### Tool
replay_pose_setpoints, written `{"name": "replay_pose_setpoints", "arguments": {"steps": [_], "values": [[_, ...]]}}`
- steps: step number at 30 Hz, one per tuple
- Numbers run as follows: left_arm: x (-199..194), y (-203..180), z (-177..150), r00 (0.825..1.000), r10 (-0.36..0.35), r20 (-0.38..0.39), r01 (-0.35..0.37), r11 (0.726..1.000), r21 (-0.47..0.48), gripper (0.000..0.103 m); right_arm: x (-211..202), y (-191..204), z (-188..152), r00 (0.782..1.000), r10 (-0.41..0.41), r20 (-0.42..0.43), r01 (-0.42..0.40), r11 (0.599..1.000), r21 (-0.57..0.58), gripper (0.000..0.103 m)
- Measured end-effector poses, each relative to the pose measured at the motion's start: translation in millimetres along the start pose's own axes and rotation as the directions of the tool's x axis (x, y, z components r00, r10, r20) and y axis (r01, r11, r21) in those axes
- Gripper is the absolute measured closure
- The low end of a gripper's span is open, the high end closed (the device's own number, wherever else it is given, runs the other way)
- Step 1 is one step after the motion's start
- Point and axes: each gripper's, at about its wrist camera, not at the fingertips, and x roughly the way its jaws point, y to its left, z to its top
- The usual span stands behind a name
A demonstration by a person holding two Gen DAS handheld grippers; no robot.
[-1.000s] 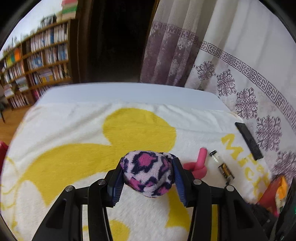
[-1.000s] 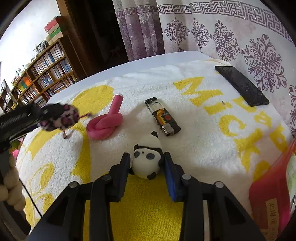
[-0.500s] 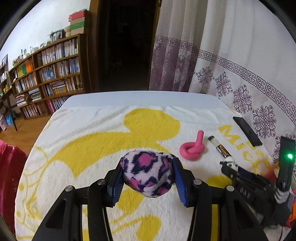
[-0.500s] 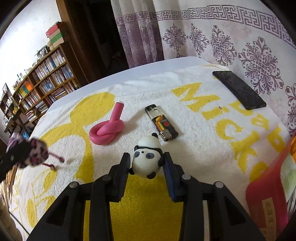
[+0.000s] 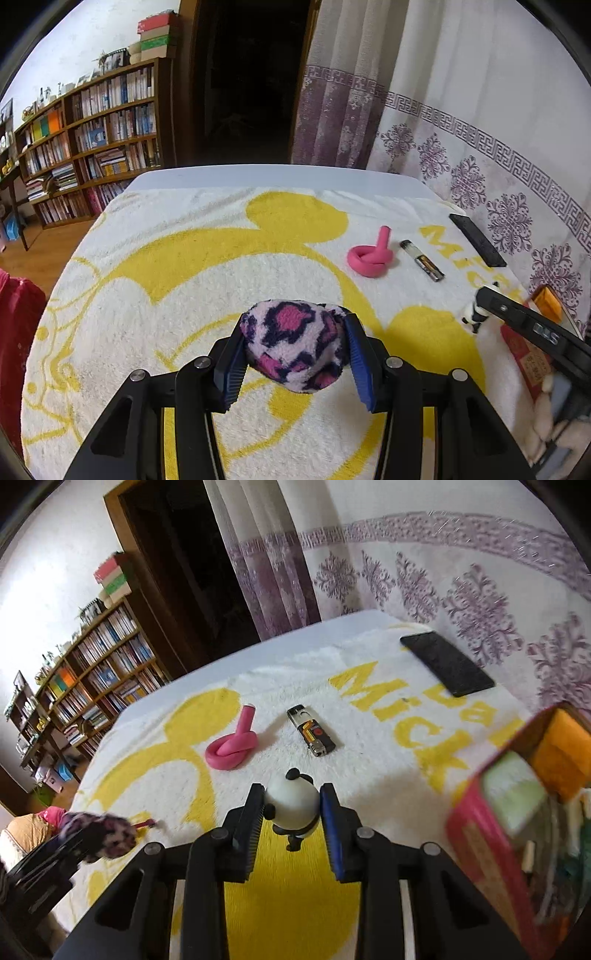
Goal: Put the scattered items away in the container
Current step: 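Carry the panda and fluffy balls over the tin box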
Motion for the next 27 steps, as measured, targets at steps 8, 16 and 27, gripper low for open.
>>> {"name": "replay_pose_setpoints", "arguments": {"steps": [8,16,27], "values": [[-10.2,-27.8,-4.4,0.999,-0.045,0.002,0.045,0.998,0.048,0.053,-55.6,-20.5,-11.2,0.997,0.019,0.072,-0.021,0.999,0.025,0.069],[-19.0,-69.5,-7.1,0.996,-0.089,0.003,0.087,0.988,0.129,0.053,-113.0,-67.6,-25.4,0.985,-0.072,0.156,0.06,0.995,0.079,0.069],[-31.3,-170.6,-8.7,0.97,-0.244,-0.022,0.24,0.93,0.278,0.053,-166.3,-142.8,-43.8,0.949,-0.232,0.212,0.194,0.963,0.186,0.069]]}}
